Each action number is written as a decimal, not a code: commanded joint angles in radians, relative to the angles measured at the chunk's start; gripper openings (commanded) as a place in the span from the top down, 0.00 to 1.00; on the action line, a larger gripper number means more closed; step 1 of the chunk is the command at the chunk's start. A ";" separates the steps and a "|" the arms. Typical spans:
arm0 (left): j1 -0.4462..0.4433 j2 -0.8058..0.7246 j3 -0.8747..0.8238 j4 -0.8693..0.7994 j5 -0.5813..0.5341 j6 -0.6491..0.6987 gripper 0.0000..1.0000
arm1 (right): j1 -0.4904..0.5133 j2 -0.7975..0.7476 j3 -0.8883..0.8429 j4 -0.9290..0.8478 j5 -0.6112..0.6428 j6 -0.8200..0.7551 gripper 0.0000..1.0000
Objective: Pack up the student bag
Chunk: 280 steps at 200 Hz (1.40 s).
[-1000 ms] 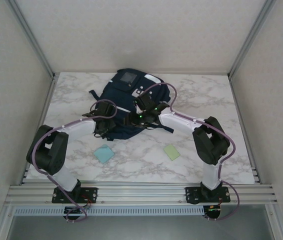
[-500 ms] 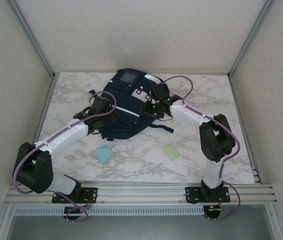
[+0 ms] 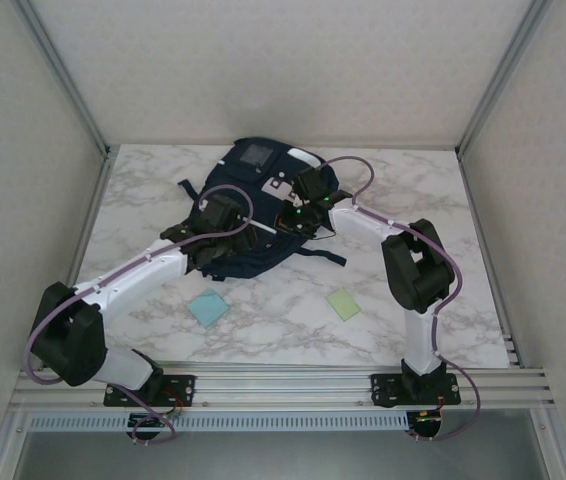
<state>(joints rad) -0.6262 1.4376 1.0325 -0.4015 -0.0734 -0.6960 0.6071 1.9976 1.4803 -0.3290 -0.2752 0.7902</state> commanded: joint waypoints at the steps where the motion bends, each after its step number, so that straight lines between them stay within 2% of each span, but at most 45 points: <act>1: -0.034 0.030 0.044 -0.005 -0.016 -0.021 0.47 | 0.011 -0.039 0.060 0.092 -0.074 0.029 1.00; 47: -0.063 0.076 0.087 -0.003 -0.014 -0.119 0.39 | 0.011 -0.080 0.118 0.080 -0.073 0.046 1.00; 71: -0.067 0.110 0.102 0.018 -0.038 -0.236 0.36 | 0.012 -0.082 0.071 0.146 -0.078 0.104 1.00; 122: -0.072 0.177 0.101 0.131 -0.010 -0.477 0.39 | 0.026 -0.105 -0.053 0.308 -0.066 0.209 1.00; 173: -0.068 0.304 0.165 0.131 0.034 -0.607 0.40 | 0.030 -0.120 -0.166 0.467 -0.091 0.290 1.00; 201: -0.066 0.328 0.149 0.120 -0.025 -0.647 0.43 | 0.028 -0.126 -0.200 0.510 -0.104 0.312 1.00; 230: -0.056 0.349 0.146 0.097 -0.059 -0.660 0.53 | 0.028 -0.128 -0.209 0.538 -0.115 0.319 1.00; 266: -0.055 0.358 0.158 0.058 -0.038 -0.612 0.82 | 0.017 -0.122 -0.205 0.528 -0.105 0.299 1.00; 280: -0.054 0.334 0.154 0.016 -0.048 -0.569 0.88 | 0.012 -0.128 -0.209 0.518 -0.090 0.284 1.00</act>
<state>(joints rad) -0.6884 1.7691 1.1709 -0.3103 -0.0822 -1.3090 0.6128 1.9335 1.2617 0.0822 -0.3256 1.0924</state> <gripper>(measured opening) 0.163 0.041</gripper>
